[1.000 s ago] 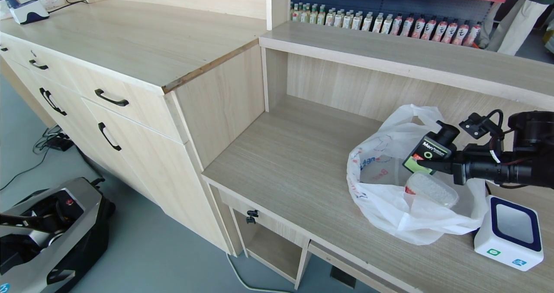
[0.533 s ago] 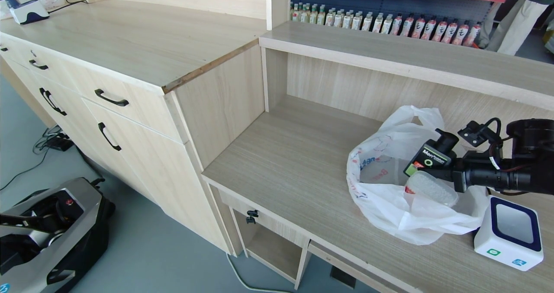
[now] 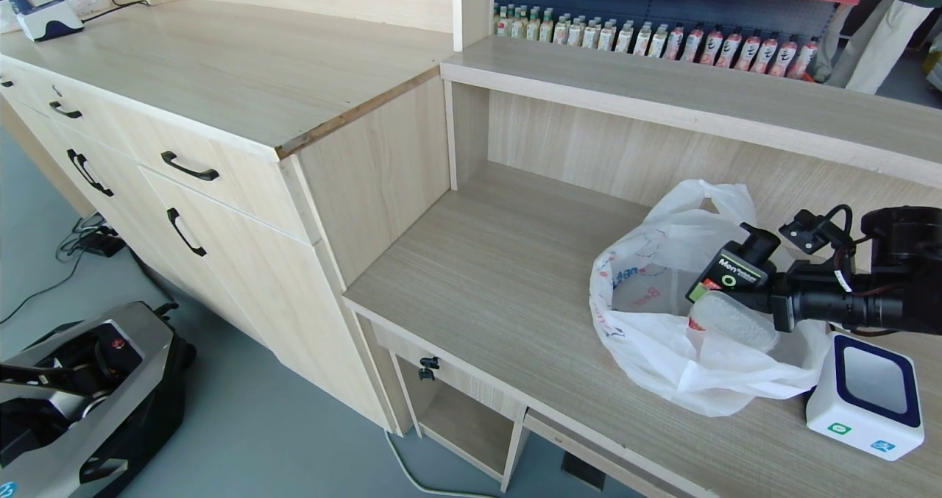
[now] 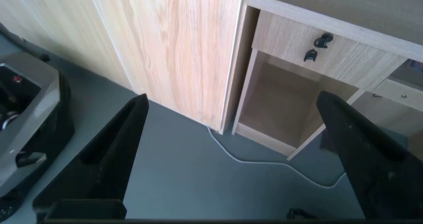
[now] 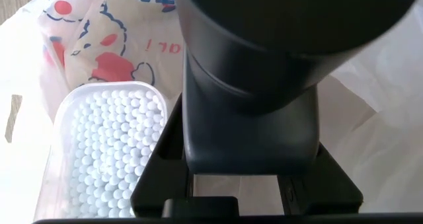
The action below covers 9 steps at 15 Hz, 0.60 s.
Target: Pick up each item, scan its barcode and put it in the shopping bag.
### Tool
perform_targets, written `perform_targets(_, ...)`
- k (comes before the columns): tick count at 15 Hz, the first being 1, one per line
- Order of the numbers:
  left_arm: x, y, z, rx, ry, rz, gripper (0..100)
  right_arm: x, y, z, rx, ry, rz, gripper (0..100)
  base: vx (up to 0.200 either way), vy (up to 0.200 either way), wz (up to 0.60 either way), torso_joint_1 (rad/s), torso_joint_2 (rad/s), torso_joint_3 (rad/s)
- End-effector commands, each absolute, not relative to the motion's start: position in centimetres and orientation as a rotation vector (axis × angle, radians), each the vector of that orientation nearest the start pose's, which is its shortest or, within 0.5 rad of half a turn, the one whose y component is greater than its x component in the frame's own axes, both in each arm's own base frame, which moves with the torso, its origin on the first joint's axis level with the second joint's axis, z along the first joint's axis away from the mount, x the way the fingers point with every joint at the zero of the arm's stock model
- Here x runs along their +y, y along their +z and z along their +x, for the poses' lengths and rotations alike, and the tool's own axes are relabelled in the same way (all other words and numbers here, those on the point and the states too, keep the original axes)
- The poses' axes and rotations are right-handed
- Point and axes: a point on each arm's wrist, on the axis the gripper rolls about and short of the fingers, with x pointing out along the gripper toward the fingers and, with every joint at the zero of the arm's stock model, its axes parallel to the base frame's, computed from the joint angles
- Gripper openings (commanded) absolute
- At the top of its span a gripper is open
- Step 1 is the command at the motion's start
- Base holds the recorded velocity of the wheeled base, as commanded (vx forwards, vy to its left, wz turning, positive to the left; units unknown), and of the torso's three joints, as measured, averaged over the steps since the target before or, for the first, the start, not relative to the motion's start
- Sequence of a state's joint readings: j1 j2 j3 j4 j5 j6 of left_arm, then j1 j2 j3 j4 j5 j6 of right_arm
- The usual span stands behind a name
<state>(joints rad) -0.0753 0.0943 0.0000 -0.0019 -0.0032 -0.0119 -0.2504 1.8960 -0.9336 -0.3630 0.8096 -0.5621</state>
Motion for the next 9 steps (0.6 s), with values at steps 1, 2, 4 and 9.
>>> perform_targets(1, 0.11, 7.75, -1.55, 0.094, -0.078, -0.009, 100, -6.71, 13.14, 32.91, 0.348, 0.672, -0.227, 0, 0.0, 0.0, 0.0, 0.0, 0.0, 0.0)
perform_targets(2, 0.11, 7.76, -1.55, 0.092, -0.078, -0.009, 100, -6.69, 13.07, 32.87, 0.349, 0.676, -0.225, 0, 0.0, 0.0, 0.0, 0.0, 0.0, 0.0)
perform_targets(4, 0.11, 7.75, -1.55, 0.094, -0.078, -0.009, 100, -6.62, 13.14, 32.85, 0.341, 0.687, -0.228, 0, 0.0, 0.0, 0.0, 0.0, 0.0, 0.0)
perform_targets(9, 0.11, 7.75, -1.55, 0.094, -0.078, -0.009, 100, -6.64, 13.01, 32.97, 0.331, 0.696, -0.246, 0, 0.0, 0.0, 0.0, 0.0, 0.0, 0.0)
